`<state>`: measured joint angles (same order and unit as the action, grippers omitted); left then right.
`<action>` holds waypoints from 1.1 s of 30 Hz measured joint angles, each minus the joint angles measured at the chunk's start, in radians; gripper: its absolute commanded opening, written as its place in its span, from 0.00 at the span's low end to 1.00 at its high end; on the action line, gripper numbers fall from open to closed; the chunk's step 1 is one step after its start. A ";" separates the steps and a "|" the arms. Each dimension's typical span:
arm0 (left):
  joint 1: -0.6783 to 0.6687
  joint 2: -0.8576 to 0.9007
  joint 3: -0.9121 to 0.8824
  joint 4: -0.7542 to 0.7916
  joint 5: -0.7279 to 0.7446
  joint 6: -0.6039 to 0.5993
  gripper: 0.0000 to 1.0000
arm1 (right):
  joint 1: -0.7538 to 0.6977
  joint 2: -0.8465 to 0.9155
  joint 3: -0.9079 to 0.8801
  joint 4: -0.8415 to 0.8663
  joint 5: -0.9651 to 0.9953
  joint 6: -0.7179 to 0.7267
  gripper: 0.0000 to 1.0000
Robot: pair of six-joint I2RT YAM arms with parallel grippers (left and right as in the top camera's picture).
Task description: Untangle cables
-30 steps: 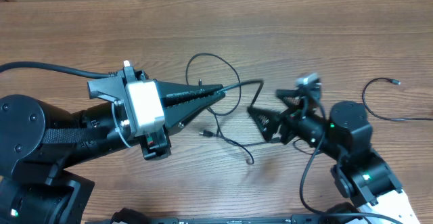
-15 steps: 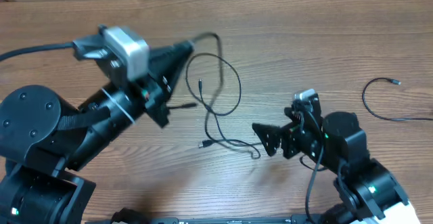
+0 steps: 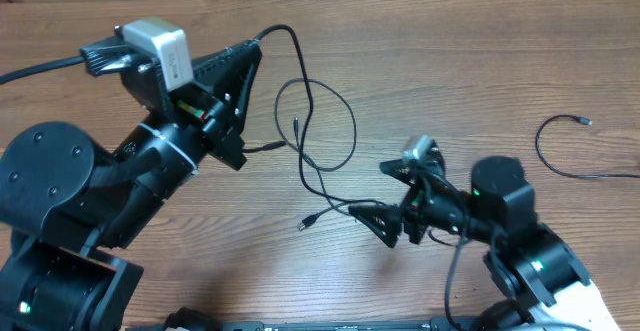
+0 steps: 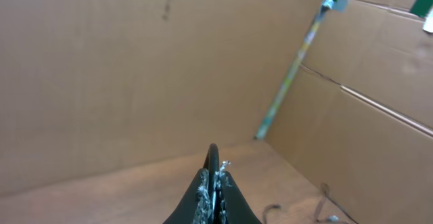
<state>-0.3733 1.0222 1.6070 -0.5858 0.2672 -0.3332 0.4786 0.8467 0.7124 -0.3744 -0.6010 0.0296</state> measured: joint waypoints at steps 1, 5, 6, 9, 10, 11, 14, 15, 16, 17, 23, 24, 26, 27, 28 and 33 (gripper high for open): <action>0.000 0.007 0.000 -0.006 0.010 -0.006 0.04 | 0.008 0.032 0.000 0.018 -0.002 -0.007 0.91; 0.000 0.036 0.000 -0.018 0.034 -0.017 0.04 | 0.073 0.129 0.000 0.045 -0.015 -0.019 0.86; 0.000 0.042 0.000 -0.019 0.036 -0.021 0.04 | 0.106 0.155 0.000 0.044 -0.020 -0.022 0.84; 0.000 0.051 0.000 -0.021 0.036 -0.028 0.04 | 0.189 0.203 0.000 0.042 -0.026 -0.028 0.82; 0.000 0.052 0.000 -0.021 0.036 -0.031 0.04 | 0.219 0.215 0.000 0.043 -0.022 -0.030 0.82; 0.000 0.053 0.000 -0.022 0.036 -0.031 0.04 | 0.238 0.224 0.000 0.043 -0.015 -0.029 0.82; 0.000 0.055 0.000 -0.037 0.036 -0.032 0.04 | 0.284 0.247 0.000 0.041 0.024 -0.030 0.84; 0.000 0.058 0.000 -0.047 0.036 -0.032 0.04 | 0.287 0.249 0.000 0.043 0.038 -0.030 0.84; 0.000 0.061 0.000 -0.060 0.036 -0.032 0.04 | 0.287 0.250 0.000 0.048 0.053 -0.030 0.82; 0.000 0.065 0.000 -0.071 0.036 -0.032 0.04 | 0.287 0.250 0.000 0.054 0.061 -0.030 0.77; 0.000 0.089 0.000 -0.089 0.036 -0.034 0.05 | 0.287 0.250 0.000 0.068 0.098 -0.034 0.04; 0.000 0.089 0.000 -0.089 0.036 -0.034 0.05 | 0.287 0.250 0.000 0.068 0.108 -0.034 0.04; 0.000 0.089 0.000 -0.089 0.036 -0.034 0.05 | 0.287 0.250 0.000 0.068 0.136 -0.029 0.04; 0.000 0.089 0.000 -0.092 0.036 -0.034 0.05 | 0.287 0.250 0.000 0.068 0.152 -0.024 0.04; 0.000 0.089 0.000 -0.102 0.036 -0.034 0.05 | 0.287 0.250 0.000 0.068 0.169 -0.014 0.04; 0.000 0.089 0.000 -0.232 0.013 -0.003 0.04 | 0.258 0.211 0.037 0.060 0.215 0.041 0.04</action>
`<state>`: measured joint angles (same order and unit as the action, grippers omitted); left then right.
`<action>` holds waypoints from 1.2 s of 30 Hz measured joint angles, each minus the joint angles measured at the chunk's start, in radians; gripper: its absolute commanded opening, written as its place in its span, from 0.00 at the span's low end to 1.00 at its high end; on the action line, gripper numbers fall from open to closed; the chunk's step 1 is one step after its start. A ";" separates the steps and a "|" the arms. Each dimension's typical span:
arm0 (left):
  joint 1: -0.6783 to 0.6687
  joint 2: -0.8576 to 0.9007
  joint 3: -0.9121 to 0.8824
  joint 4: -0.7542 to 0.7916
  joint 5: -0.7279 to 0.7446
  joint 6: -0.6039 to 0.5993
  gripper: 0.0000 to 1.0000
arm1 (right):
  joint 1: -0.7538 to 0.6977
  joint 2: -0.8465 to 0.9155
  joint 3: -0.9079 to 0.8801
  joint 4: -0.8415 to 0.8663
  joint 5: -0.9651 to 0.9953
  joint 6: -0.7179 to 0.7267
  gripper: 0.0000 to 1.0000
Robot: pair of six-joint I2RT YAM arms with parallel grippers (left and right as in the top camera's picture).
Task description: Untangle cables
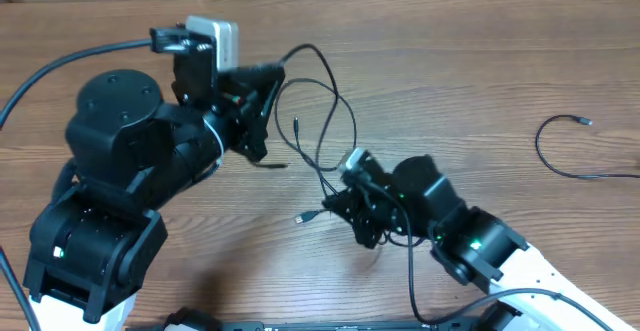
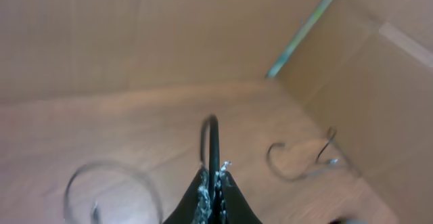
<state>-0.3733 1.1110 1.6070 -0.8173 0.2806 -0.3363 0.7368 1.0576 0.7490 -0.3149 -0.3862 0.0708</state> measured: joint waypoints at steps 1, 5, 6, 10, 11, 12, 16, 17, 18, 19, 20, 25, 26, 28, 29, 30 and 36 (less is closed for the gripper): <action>0.000 0.000 0.000 -0.045 -0.015 0.003 0.04 | -0.011 -0.018 0.016 0.002 0.005 0.012 0.04; 0.000 0.009 -0.001 -0.219 -0.060 0.010 0.04 | -0.056 -0.112 0.075 0.043 0.025 0.084 0.04; 0.000 0.016 -0.001 -0.252 -0.066 0.012 0.04 | -0.066 -0.141 0.086 0.070 0.027 0.106 0.04; 0.000 0.064 -0.005 -0.340 -0.085 0.018 0.04 | -0.101 -0.243 0.095 0.169 0.028 0.155 0.04; 0.000 0.080 -0.013 -0.346 -0.084 0.018 0.04 | -0.114 -0.267 0.095 0.193 0.029 0.162 0.04; 0.000 0.093 -0.019 -0.351 -0.084 0.018 0.04 | -0.124 -0.283 0.096 0.205 0.029 0.167 0.04; 0.000 0.158 -0.057 -0.354 -0.059 0.018 0.76 | -0.159 -0.341 0.096 0.235 0.034 0.178 0.04; 0.000 0.175 -0.065 -0.357 -0.050 0.023 0.98 | -0.164 -0.349 0.096 0.235 0.037 0.179 0.04; 0.000 0.194 -0.071 -0.358 -0.042 0.026 1.00 | -0.171 -0.353 0.096 0.235 0.045 0.178 0.04; 0.000 0.212 -0.078 -0.360 -0.036 0.025 1.00 | -0.179 -0.354 0.096 0.234 0.057 0.172 0.04; 0.000 0.232 -0.082 -0.370 -0.029 0.025 1.00 | -0.188 -0.354 0.096 0.232 0.075 0.159 0.04; 0.000 0.331 -0.091 -0.415 -0.019 0.025 0.99 | -0.249 -0.338 0.138 0.208 0.209 0.088 0.04; 0.000 0.349 -0.092 -0.423 -0.019 0.025 0.99 | -0.266 -0.334 0.167 0.202 0.235 0.077 0.04; 0.000 0.388 -0.093 -0.432 -0.018 0.024 1.00 | -0.297 -0.331 0.243 0.169 0.276 0.039 0.04; 0.000 0.407 -0.093 -0.436 -0.018 0.023 1.00 | -0.313 -0.331 0.296 0.148 0.303 0.000 0.04; 0.000 0.424 -0.093 -0.439 -0.018 0.020 1.00 | -0.323 -0.331 0.332 0.142 0.327 -0.037 0.04; 0.000 0.529 -0.094 -0.446 -0.006 -0.027 1.00 | -0.348 -0.323 0.428 0.285 0.634 -0.357 0.04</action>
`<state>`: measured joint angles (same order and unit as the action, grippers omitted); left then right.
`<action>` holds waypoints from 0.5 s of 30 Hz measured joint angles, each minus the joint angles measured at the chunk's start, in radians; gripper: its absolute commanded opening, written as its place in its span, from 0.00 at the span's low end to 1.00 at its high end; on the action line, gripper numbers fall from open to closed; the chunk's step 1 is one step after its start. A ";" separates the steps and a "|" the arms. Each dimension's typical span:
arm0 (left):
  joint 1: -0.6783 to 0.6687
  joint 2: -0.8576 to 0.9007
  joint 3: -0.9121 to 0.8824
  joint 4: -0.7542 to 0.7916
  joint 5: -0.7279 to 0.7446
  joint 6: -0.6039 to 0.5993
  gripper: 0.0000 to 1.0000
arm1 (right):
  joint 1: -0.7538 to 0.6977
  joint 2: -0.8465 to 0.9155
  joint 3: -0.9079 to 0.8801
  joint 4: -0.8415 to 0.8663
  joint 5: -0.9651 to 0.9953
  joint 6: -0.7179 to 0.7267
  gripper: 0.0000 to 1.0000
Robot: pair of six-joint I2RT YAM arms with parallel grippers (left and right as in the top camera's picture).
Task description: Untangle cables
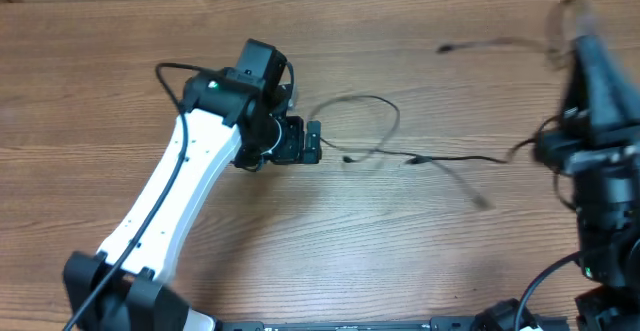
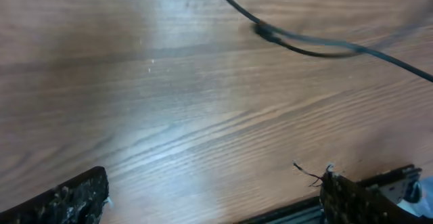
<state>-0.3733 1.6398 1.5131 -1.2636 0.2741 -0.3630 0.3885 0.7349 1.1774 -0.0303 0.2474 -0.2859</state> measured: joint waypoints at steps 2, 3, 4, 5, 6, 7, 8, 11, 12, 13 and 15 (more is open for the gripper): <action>0.000 0.028 0.000 -0.005 0.023 -0.005 1.00 | -0.002 0.021 0.001 0.030 0.148 -0.085 0.04; 0.000 0.038 0.000 -0.004 0.038 -0.005 1.00 | -0.002 0.032 0.001 0.027 0.199 -0.113 0.04; 0.000 0.048 -0.001 0.000 0.056 -0.005 1.00 | -0.002 0.046 0.001 0.013 0.241 -0.137 0.04; 0.000 0.052 -0.002 0.005 0.072 -0.004 1.00 | -0.001 0.061 0.000 -0.017 0.273 -0.160 0.04; 0.000 0.054 -0.002 0.009 0.089 -0.002 0.99 | 0.002 0.070 0.000 -0.046 0.283 -0.170 0.04; 0.000 0.054 -0.002 0.013 0.103 -0.001 1.00 | 0.014 0.080 0.000 -0.095 0.281 -0.175 0.04; 0.000 0.054 -0.002 0.015 0.113 0.000 1.00 | 0.032 0.087 -0.001 -0.153 0.252 -0.173 0.04; 0.000 0.054 -0.002 0.011 0.135 0.000 1.00 | 0.109 0.095 -0.004 -0.236 0.086 -0.145 0.04; 0.000 0.054 -0.002 0.005 0.138 0.001 0.99 | 0.135 0.095 -0.005 -0.243 0.018 -0.134 0.04; 0.000 0.054 -0.002 0.000 0.140 0.002 1.00 | 0.165 0.095 -0.005 -0.241 -0.061 -0.124 0.04; 0.000 0.054 -0.002 -0.006 0.142 0.003 1.00 | 0.207 0.093 -0.005 -0.217 -0.150 -0.110 0.04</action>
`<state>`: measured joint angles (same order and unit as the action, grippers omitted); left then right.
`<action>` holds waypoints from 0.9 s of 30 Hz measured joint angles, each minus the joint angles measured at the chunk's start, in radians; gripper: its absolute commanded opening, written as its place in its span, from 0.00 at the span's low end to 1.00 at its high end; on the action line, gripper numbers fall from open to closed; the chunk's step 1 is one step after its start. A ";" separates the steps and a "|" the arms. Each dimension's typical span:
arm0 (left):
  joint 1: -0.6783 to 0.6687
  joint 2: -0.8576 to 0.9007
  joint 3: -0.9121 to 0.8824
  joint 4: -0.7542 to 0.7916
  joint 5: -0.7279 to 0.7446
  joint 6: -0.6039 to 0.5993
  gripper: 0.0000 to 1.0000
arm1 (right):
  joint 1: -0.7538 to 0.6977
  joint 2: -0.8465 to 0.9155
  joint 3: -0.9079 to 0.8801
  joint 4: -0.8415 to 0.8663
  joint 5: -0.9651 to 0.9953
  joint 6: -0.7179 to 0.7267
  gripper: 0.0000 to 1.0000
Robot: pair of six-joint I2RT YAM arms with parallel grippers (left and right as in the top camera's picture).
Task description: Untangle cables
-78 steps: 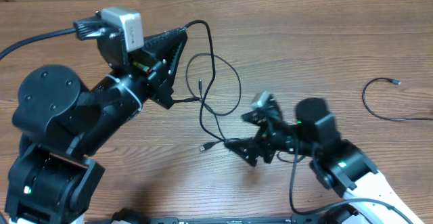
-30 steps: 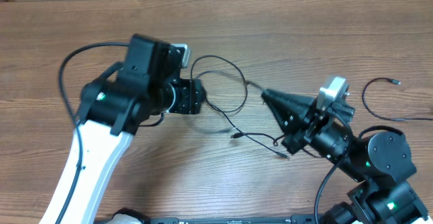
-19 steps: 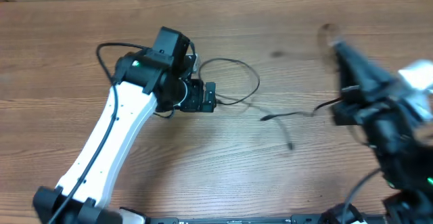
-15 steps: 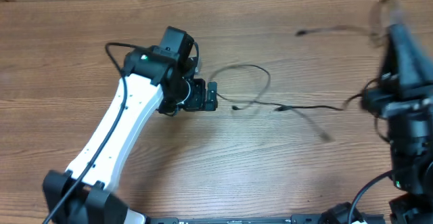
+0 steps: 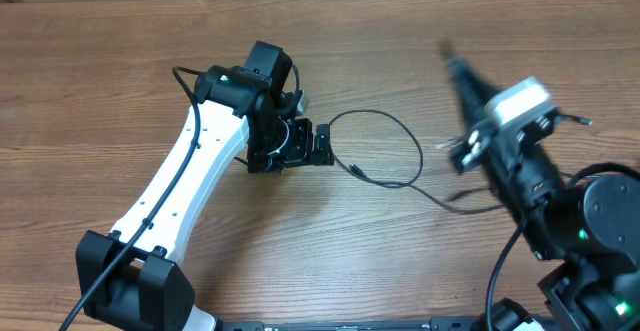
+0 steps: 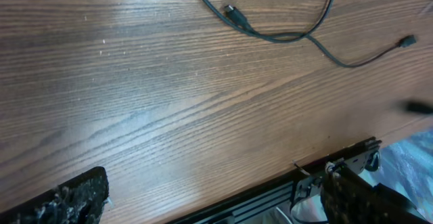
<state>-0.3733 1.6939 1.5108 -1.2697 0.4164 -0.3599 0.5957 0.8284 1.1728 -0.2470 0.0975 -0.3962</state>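
Note:
A thin black cable (image 5: 400, 131) lies on the wooden table in one loose loop, a connector (image 5: 357, 171) inside it and a tail running right to about (image 5: 465, 199). The left wrist view shows the same cable (image 6: 284, 36) with its connector (image 6: 233, 12) and a far plug (image 6: 408, 41). My left gripper (image 5: 305, 146) sits low, just left of the loop, open and holding nothing; its fingers (image 6: 74, 197) stand wide apart. My right gripper (image 5: 455, 61) is raised and blurred, pointing up-left above the cable's right side.
A second black cable's end (image 5: 582, 121) peeks out behind the right arm at the far right. The table's front edge (image 6: 318, 163) with its metal rail runs close under the left gripper's view. A cardboard wall borders the back.
The cable, stretched out toward the right, now lies slack in a loop on the table. My right arm has moved from the far right edge inward and lower. The left gripper stayed open and shifted slightly.
At first my left gripper was raised and shut on a cable, with the right gripper low at the tangle. Then both were close over the tangle. Later the left gripper was open near the table and the cable stretched rightward. Now it rests in a single loop.

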 measured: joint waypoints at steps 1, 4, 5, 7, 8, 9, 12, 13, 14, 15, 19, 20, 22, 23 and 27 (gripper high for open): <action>0.000 0.000 0.000 -0.004 0.000 0.000 1.00 | 0.017 -0.001 0.000 0.016 -0.031 0.004 0.04; 0.000 0.000 0.000 -0.021 -0.017 0.000 0.99 | 0.034 -0.005 0.000 0.055 -0.046 0.013 0.04; 0.000 0.000 0.000 -0.021 -0.032 0.000 1.00 | 0.034 -0.008 0.000 0.061 -0.040 0.016 0.04; 0.000 0.000 0.000 -0.023 -0.062 0.000 1.00 | 0.034 -0.010 0.000 0.066 -0.013 0.020 0.04; 0.000 0.000 0.000 -0.028 -0.080 0.000 1.00 | 0.034 -0.010 0.000 0.068 0.018 0.022 0.04; 0.000 0.000 0.000 -0.035 -0.108 0.000 1.00 | 0.035 -0.010 0.000 0.070 0.071 0.023 0.04; 0.000 0.000 0.000 -0.032 -0.138 0.000 1.00 | 0.035 -0.010 0.000 0.093 0.210 0.022 0.04; 0.000 0.000 0.000 -0.031 -0.145 0.000 1.00 | 0.035 -0.010 0.000 0.106 0.266 0.023 0.04; 0.000 0.000 0.000 -0.027 -0.154 0.000 0.99 | 0.035 -0.010 0.000 0.115 0.322 0.022 0.04; 0.000 0.000 0.000 -0.024 -0.160 0.000 0.99 | 0.035 -0.010 0.000 0.122 0.360 0.023 0.04; 0.000 0.000 0.000 -0.011 -0.170 0.000 0.99 | 0.035 -0.010 0.000 0.126 0.503 0.022 0.04; 0.000 0.000 0.000 -0.011 -0.171 0.000 1.00 | 0.035 -0.010 0.000 0.126 0.531 0.023 0.04; 0.000 0.000 0.000 -0.009 -0.172 0.000 0.99 | 0.035 -0.010 0.000 0.125 0.609 0.023 0.04; 0.000 0.000 0.000 -0.010 -0.172 0.000 1.00 | 0.035 -0.010 0.000 0.124 0.647 0.023 0.04; 0.000 0.000 0.000 -0.010 -0.175 0.000 1.00 | 0.035 -0.001 0.000 0.103 0.813 0.024 0.04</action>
<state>-0.3733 1.6939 1.5108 -1.2793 0.2413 -0.3595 0.6308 0.8272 1.1728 -0.1436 0.9104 -0.3725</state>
